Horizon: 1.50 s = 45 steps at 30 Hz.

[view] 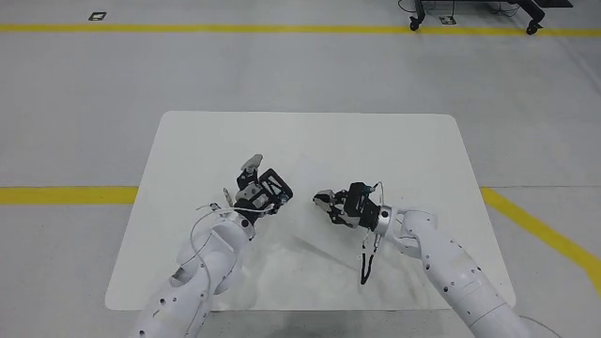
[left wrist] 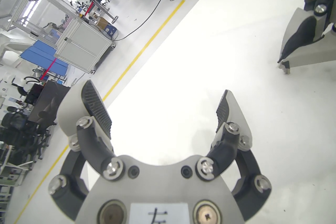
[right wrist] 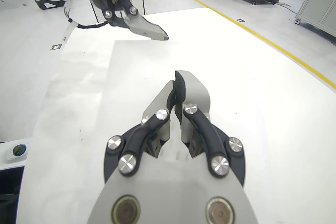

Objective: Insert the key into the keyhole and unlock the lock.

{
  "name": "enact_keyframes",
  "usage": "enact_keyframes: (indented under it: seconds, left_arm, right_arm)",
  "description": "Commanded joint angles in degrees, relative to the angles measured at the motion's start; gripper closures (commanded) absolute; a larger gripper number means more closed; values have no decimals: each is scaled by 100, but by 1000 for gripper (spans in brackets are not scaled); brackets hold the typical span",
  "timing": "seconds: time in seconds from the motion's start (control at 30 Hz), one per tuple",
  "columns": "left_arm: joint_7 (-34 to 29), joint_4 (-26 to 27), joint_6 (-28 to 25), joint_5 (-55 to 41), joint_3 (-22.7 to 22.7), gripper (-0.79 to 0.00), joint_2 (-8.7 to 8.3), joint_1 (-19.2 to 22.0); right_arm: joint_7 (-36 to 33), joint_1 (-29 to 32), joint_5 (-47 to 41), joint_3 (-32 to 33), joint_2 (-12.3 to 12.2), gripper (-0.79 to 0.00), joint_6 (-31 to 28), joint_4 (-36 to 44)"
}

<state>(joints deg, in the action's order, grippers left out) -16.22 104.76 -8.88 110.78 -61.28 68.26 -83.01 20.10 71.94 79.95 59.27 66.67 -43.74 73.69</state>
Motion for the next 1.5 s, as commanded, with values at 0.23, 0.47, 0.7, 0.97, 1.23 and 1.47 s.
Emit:
enact_keyframes:
  seconds: [0.23, 0.47, 0.7, 0.97, 1.23, 1.47]
  left_arm:
    - [-343, -636, 412, 649, 459, -785, 139, 416]
    - [-284, -638, 677, 470, 176, -785, 155, 379]
    - [297, 359, 1009, -623, -1239, -785, 24, -305]
    - [1243, 1061, 675, -1224, -2378, -785, -94, -1345]
    - [1056, 943, -105, -3103, -2722, -785, -85, -1497]
    - [1080, 907, -113, -2909, -2707, -785, -91, -1502]
  right_arm:
    - [242, -79, 8, 22, 0, 0, 91, -239]
    - [367, -31, -33, 84, -26, 0, 33, -222]
    - [177, 56, -177, 175, -51, 0, 27, -82]
    - [211, 87, -288, 146, -41, 0, -33, -38]
    - [71, -49, -3355, -36, 168, 0, -558, -334]
    - [-24, -80, -3413, -21, 172, 0, -436, -339]
